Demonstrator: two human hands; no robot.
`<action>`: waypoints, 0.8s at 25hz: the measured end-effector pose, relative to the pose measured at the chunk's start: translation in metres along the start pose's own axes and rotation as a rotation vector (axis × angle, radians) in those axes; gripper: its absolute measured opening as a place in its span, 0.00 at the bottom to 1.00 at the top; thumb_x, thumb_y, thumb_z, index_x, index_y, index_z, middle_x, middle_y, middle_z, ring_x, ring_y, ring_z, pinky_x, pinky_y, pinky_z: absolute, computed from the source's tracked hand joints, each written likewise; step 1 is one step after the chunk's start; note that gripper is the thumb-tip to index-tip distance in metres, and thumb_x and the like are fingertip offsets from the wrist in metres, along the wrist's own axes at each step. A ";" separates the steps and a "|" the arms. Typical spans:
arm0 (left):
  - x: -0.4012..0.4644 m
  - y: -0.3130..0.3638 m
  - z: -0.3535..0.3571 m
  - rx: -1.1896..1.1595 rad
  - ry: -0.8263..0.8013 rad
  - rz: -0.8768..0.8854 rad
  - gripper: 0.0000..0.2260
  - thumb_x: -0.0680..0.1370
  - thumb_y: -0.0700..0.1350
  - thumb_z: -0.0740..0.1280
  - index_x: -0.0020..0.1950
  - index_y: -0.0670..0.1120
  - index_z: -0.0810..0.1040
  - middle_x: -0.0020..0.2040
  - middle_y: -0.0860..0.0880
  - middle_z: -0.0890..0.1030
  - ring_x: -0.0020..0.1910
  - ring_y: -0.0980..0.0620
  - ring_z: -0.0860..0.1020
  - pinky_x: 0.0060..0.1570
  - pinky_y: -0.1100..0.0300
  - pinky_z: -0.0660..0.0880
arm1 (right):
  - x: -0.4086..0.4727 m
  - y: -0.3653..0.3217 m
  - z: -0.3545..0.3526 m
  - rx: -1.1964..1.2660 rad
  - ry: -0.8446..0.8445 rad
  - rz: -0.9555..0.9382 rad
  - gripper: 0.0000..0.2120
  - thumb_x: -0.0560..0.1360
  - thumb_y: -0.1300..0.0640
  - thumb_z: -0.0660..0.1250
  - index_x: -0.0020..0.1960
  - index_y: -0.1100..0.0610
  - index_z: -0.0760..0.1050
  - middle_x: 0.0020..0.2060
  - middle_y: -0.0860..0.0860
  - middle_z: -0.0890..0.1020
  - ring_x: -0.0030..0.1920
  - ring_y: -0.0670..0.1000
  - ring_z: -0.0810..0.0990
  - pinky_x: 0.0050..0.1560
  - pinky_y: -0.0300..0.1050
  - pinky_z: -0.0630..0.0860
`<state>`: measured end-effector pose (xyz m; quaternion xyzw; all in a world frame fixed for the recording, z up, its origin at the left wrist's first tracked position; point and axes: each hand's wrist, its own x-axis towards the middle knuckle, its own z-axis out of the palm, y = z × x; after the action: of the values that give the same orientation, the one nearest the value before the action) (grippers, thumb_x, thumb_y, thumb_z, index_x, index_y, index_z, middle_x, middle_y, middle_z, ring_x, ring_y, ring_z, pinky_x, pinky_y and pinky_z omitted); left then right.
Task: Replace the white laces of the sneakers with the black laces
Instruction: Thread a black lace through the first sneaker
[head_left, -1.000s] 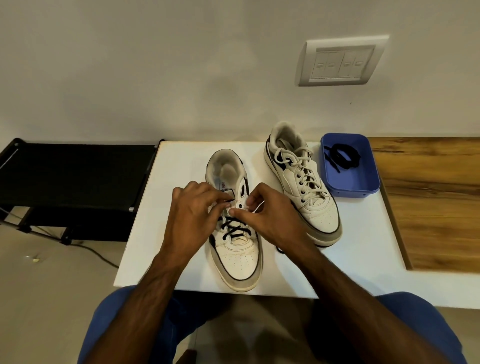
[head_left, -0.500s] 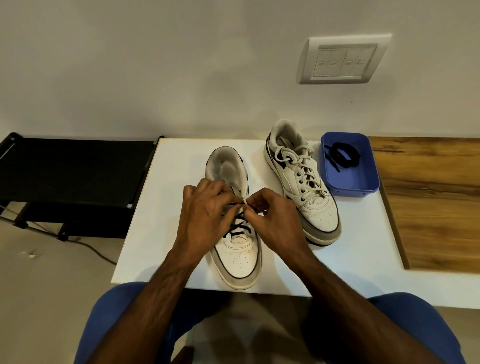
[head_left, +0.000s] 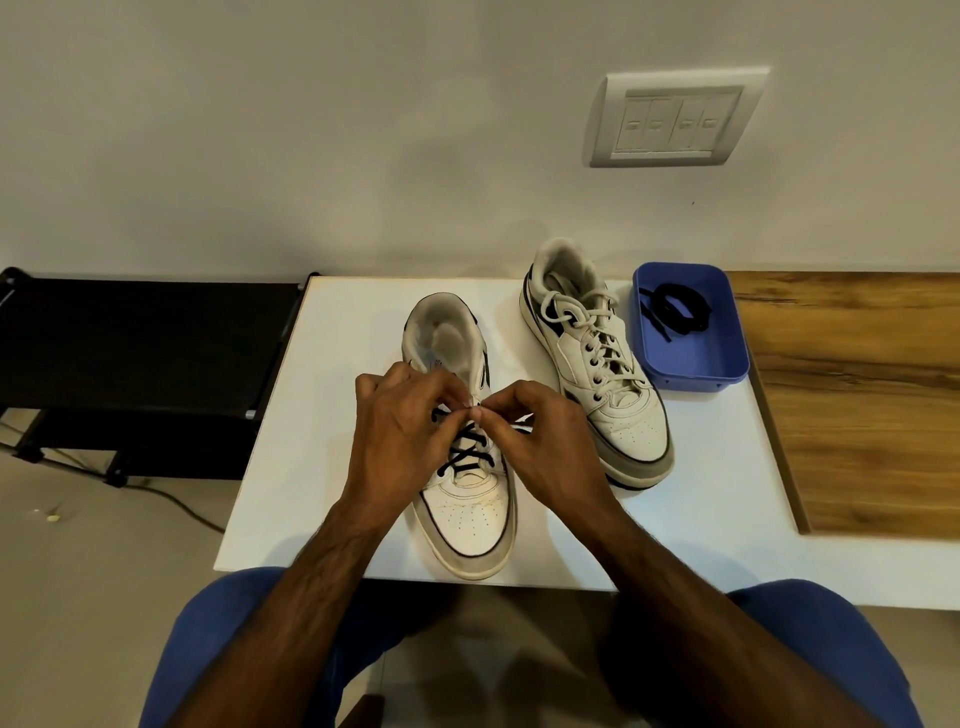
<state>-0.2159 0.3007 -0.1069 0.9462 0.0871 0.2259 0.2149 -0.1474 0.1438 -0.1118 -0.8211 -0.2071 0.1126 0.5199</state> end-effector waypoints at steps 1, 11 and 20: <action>0.000 0.001 0.000 -0.059 -0.005 -0.049 0.11 0.74 0.45 0.77 0.50 0.51 0.76 0.44 0.58 0.81 0.46 0.54 0.77 0.51 0.59 0.59 | 0.001 0.001 -0.002 0.020 -0.007 0.007 0.04 0.76 0.52 0.73 0.47 0.51 0.83 0.40 0.42 0.85 0.45 0.41 0.82 0.45 0.35 0.77; 0.003 -0.001 0.001 0.015 -0.036 0.070 0.18 0.74 0.39 0.76 0.62 0.50 0.78 0.47 0.54 0.83 0.49 0.48 0.79 0.52 0.61 0.56 | 0.006 0.001 -0.003 0.162 -0.017 0.080 0.04 0.73 0.58 0.75 0.41 0.51 0.82 0.38 0.43 0.85 0.39 0.43 0.81 0.41 0.39 0.77; 0.008 -0.011 -0.012 0.025 -0.096 0.103 0.20 0.80 0.39 0.57 0.66 0.57 0.78 0.54 0.58 0.81 0.53 0.53 0.72 0.47 0.57 0.54 | 0.028 -0.013 -0.042 1.084 0.172 0.324 0.06 0.81 0.62 0.55 0.46 0.56 0.67 0.33 0.55 0.80 0.29 0.51 0.72 0.32 0.44 0.67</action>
<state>-0.2147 0.3171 -0.0991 0.9617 0.0308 0.1898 0.1953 -0.1091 0.1276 -0.0815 -0.4644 0.0517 0.2138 0.8579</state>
